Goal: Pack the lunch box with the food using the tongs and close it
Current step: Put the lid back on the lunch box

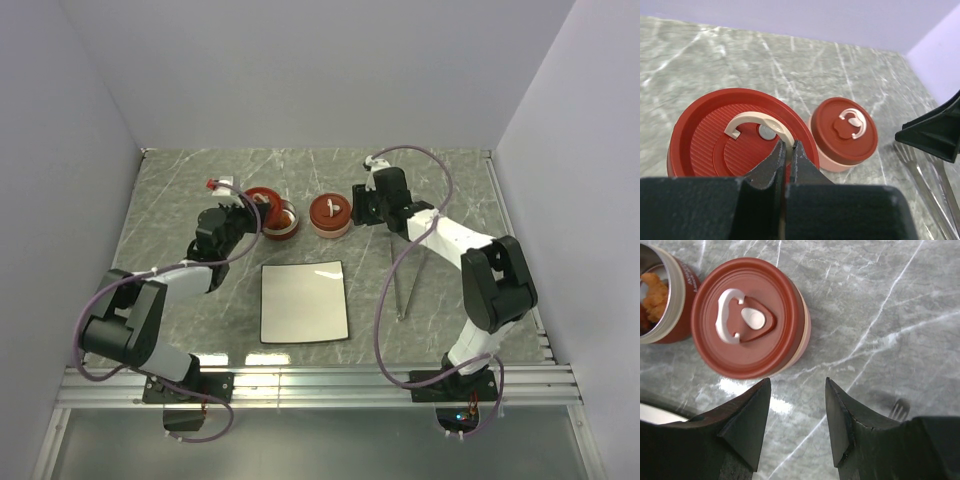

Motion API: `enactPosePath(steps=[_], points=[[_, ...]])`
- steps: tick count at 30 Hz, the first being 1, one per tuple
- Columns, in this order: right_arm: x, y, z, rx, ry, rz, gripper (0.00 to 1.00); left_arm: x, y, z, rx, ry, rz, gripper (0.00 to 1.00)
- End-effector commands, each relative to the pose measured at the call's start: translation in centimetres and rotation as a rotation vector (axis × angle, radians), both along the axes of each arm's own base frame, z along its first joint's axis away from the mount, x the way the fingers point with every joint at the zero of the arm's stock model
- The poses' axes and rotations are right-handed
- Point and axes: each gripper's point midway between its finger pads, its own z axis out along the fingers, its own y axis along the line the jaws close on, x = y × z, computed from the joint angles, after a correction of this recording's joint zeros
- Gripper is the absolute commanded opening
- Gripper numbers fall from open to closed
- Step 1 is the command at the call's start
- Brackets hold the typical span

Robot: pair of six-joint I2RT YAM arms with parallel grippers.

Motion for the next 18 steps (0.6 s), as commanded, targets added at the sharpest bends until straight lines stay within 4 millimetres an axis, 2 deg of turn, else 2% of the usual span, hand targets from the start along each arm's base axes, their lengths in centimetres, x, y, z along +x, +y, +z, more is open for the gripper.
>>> enactPosePath(steps=[1,3,6,9,10,18], points=[[0.2,-0.5,3.9,0.048,-0.105,-0.027,0.55,0.9,-2.4,4.4,-0.032,-0.158,-0.116,0.00],[0.1,-0.7,4.2,0.051,-0.114,-0.030,0.55,1.0,-3.1,4.4,-0.036,-0.166,-0.153,0.00],[-0.3,-0.8,4.4,0.053,-0.119,-0.034,0.55,1.4,-3.8,3.1,-0.044,-0.146,-0.180,0.01],[-0.4,-1.0,4.6,0.054,-0.124,-0.037,0.55,1.6,-4.4,2.6,-0.059,-0.142,-0.209,0.00],[-0.5,-1.1,4.6,0.054,-0.122,-0.038,0.55,1.8,-4.5,1.8,-0.064,-0.121,-0.206,0.01],[-0.9,-1.0,4.7,0.059,-0.125,-0.030,0.55,2.5,-4.6,-1.1,-0.070,-0.066,-0.199,0.01]])
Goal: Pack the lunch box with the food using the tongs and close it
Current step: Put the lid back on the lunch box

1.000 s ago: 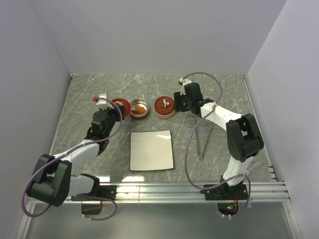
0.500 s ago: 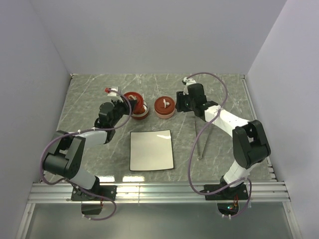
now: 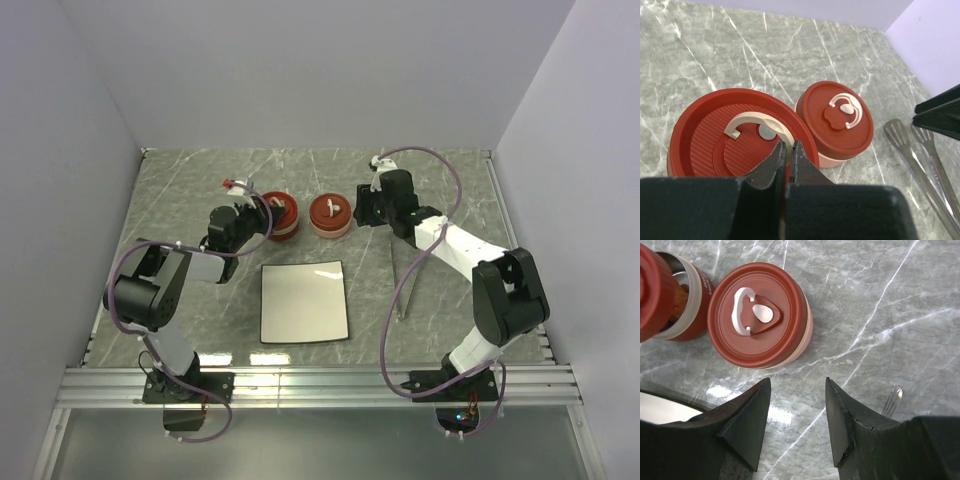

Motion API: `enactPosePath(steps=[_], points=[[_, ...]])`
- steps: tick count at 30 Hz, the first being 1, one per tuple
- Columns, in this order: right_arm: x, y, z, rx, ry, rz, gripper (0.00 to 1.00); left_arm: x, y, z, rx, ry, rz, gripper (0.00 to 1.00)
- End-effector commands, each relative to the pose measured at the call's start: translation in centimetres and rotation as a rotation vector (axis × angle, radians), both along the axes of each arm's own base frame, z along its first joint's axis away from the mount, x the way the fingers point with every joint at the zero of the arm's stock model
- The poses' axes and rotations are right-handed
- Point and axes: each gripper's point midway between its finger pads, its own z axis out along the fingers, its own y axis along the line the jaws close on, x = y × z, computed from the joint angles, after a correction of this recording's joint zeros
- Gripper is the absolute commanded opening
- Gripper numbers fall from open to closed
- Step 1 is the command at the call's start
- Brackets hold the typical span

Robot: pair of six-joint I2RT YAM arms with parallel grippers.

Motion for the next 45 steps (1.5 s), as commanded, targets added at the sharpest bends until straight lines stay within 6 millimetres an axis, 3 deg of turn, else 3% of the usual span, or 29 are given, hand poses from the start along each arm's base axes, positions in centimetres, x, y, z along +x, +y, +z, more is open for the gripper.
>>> enactPosePath(steps=[1,13,24,32,45], points=[[0.5,-0.4,2.5,0.031,-0.069,-0.021,0.55,0.8,-0.9,2.3,-0.049,-0.088,-0.028,0.00],[0.0,-0.4,2.9,0.036,-0.080,-0.016,0.55,1.7,-0.8,-0.7,-0.053,-0.018,0.000,0.00],[-0.1,-0.5,2.9,0.036,-0.078,-0.013,0.55,2.2,-0.9,-1.3,-0.062,0.020,0.011,0.00],[0.0,-0.2,2.6,0.038,-0.068,0.000,0.55,3.1,0.7,-2.4,-0.028,0.087,0.112,0.00],[-0.1,-0.2,2.5,0.035,-0.066,0.001,0.55,2.1,1.0,-3.3,-0.028,0.075,0.117,0.00]])
